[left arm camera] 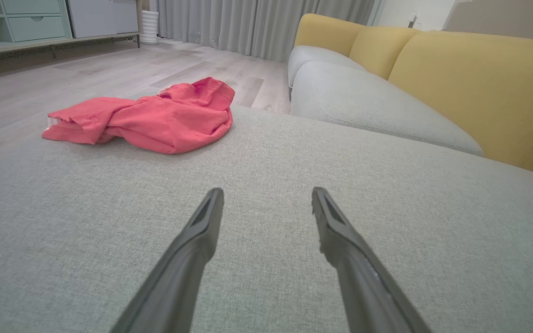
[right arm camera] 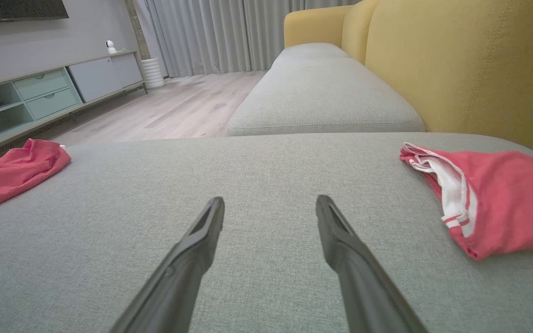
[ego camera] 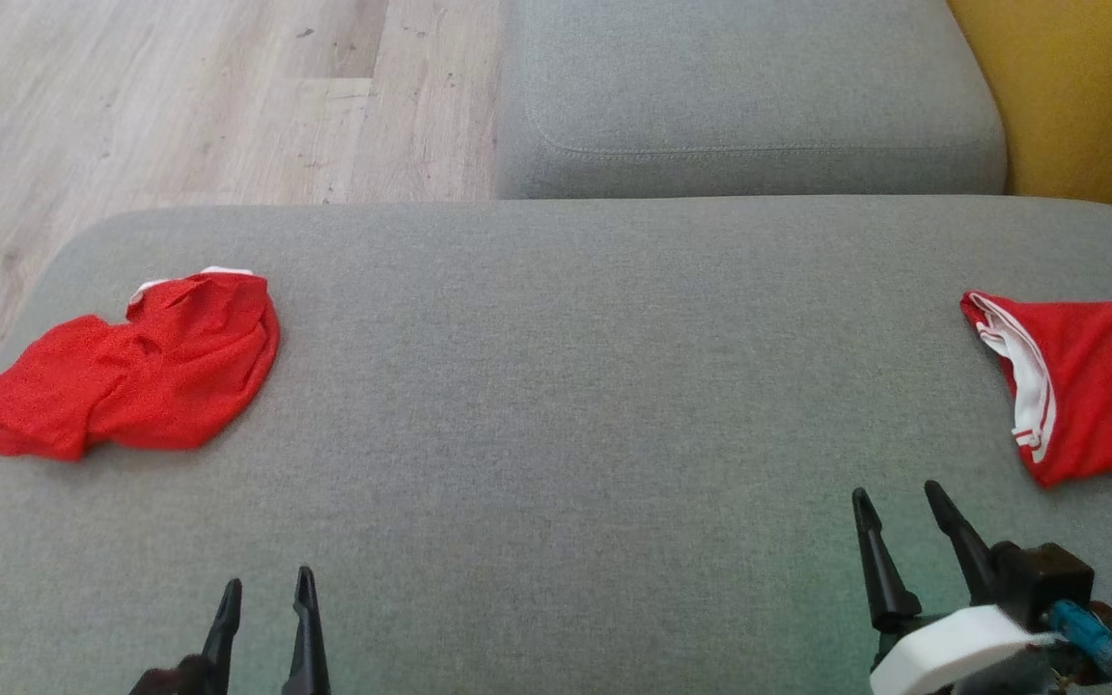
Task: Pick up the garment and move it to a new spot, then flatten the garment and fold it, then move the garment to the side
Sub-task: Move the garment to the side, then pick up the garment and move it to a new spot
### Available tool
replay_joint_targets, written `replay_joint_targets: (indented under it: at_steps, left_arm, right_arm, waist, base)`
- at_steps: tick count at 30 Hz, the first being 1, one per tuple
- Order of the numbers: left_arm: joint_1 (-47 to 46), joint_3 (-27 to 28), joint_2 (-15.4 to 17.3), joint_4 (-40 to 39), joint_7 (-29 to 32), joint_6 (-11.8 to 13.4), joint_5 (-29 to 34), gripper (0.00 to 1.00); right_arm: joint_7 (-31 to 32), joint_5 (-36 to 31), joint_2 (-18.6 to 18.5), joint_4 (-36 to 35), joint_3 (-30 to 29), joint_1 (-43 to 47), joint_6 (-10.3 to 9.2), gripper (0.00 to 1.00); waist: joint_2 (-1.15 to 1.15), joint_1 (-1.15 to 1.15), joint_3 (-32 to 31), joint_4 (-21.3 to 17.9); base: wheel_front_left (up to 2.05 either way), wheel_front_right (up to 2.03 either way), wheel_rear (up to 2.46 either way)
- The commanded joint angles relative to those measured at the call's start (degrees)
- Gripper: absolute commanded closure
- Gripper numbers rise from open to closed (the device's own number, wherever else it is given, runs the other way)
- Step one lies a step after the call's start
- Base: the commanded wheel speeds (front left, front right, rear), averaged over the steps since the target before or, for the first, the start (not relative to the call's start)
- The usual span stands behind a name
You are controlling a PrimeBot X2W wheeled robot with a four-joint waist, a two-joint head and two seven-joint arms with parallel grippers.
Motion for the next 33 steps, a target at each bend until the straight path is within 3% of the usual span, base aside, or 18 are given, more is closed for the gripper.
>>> replay_joint_targets:
  at_steps: [1,17,22,29,33]
  left_arm:
    - [-2.15,1.64,0.54,-1.68,-0.60,0.24,0.34,0.00]
    - [-3.45,1.46,0.77,-0.46,-0.74,-0.30,0.21,0.00]
    - [-3.69,1.35,1.24,-1.09,-0.52,0.04,0.66,0.00]
    - [-2.95,2.78,3.54,-2.56,-0.14,0.89,0.66,0.00]
    - [-2.36,3.13,4.08,-3.34,0.00,1.24,0.55,0.00]
  right_arm:
    - [-0.62,0.37,-0.32,-2.07,1.59,-2.33,0.21,0.00]
    - [0.01,0.71,-0.32,-1.42,2.00,-1.76,0.21,0.00]
    - [-0.19,1.44,-0.32,-1.28,1.80,-0.98,0.21,0.00]
    - [-1.07,3.80,-0.31,-0.16,3.86,-1.19,0.21,0.00]
    - [-1.41,4.18,-0.31,0.35,4.22,-1.29,0.21,0.00]
  waist:
    - [0.00,0.00,-0.01,-0.08]
    - [0.00,0.00,-0.37,1.81]
    - [0.00,0.00,-0.89,7.07]
    - [0.00,0.00,-1.56,17.71]
    - [0.00,0.00,-1.64,21.12]
  base:
    - [0.00,0.00,0.00]
    - [0.00,0.00,0.00]
    - [0.00,0.00,0.00]
    - [0.00,0.00,0.00]
    - [0.00,0.00,0.00]
